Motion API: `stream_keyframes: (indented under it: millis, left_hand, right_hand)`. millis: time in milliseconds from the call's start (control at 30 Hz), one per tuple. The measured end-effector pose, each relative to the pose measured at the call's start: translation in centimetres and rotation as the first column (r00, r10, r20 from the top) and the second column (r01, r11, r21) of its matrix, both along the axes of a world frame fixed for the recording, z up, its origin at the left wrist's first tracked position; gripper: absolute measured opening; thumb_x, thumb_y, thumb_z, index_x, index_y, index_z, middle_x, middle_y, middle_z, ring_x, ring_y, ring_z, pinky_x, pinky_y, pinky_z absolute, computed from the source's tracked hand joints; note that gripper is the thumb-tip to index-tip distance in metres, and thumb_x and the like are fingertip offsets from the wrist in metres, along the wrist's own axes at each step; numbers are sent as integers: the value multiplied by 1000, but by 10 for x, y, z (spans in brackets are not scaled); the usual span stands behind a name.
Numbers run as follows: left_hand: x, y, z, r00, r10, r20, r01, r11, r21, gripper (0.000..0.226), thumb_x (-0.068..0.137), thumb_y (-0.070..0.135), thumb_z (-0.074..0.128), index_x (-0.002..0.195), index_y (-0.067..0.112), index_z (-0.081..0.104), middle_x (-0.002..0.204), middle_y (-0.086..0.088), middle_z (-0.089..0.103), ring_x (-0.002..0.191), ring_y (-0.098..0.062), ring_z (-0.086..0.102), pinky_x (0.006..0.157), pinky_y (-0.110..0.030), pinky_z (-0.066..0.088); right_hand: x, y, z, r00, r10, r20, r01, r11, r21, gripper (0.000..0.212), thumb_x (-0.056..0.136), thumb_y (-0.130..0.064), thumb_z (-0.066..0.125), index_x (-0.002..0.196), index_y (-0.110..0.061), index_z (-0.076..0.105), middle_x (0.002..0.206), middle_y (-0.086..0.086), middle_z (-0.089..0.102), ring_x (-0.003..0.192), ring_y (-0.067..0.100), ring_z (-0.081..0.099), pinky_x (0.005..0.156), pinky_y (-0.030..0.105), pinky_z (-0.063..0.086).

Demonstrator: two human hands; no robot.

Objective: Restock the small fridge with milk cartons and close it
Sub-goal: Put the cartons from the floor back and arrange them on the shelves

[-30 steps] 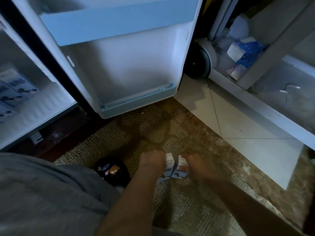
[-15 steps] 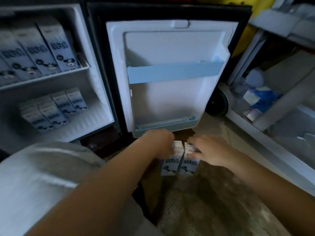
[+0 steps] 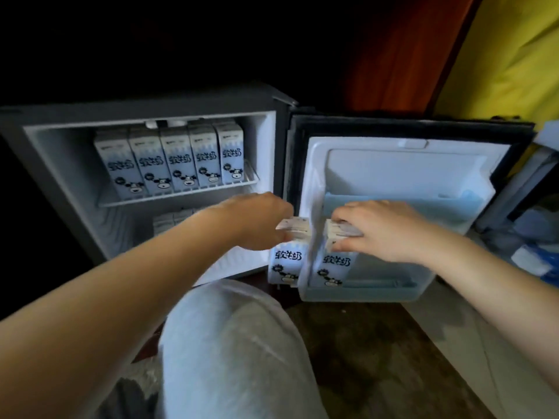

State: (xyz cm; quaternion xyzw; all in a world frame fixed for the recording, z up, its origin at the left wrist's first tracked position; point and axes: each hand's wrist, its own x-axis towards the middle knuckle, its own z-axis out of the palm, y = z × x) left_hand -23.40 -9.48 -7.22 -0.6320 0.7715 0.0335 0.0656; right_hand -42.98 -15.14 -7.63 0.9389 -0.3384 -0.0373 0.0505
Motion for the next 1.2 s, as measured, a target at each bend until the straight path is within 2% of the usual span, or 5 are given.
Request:
stream_keyframes:
  millis: [333, 533, 633, 800, 1200]
  left_hand:
    - [98, 24, 15, 960, 253, -122, -253, 967, 15, 39, 96, 38, 47, 129, 17, 47, 120, -4, 59, 101, -21, 60, 90, -39, 51]
    - [142, 20, -12, 936, 321, -143, -318, 947, 39, 30, 96, 33, 49, 117, 11, 53, 101, -2, 61, 80, -16, 57, 72, -27, 50]
    - [160, 15, -34, 922, 356, -150, -348, 934, 74, 28, 97, 31, 48, 114, 10, 54, 93, 0, 57, 67, -10, 52, 57, -16, 42]
    - [183, 7, -82, 823, 505, -261, -479, 863, 160, 34, 98, 32, 44, 115, 4, 49, 100, -6, 56, 82, -14, 52, 80, -25, 49]
    - [204, -13, -175, 635, 666, -391, -645, 736, 206, 30, 96, 28, 48, 121, 12, 46, 118, -13, 62, 103, -31, 62, 90, -42, 52]
  right_hand:
    - [117, -16, 27, 994, 108, 24, -109, 994, 20, 38, 85, -58, 54, 97, -23, 48, 96, -4, 54, 90, 22, 55, 70, 33, 39]
    - [184, -22, 14, 990, 137, -24, -135, 989, 68, 35, 87, -50, 59, 89, -18, 45, 82, -2, 48, 79, 22, 48, 57, 31, 32]
    - [211, -26, 1, 989, 136, -64, -129, 987, 93, 39, 87, -47, 60, 104, -13, 54, 95, 4, 58, 84, 24, 54, 62, 31, 38]
    - [245, -37, -36, 987, 121, -109, -104, 984, 147, 34, 88, -38, 62, 108, -10, 57, 103, 8, 62, 92, 27, 60, 79, 37, 49]
    - [280, -74, -144, 992, 65, -107, -41, 976, 212, 28, 88, -33, 63, 105, -12, 55, 101, 5, 63, 92, 23, 63, 84, 40, 54]
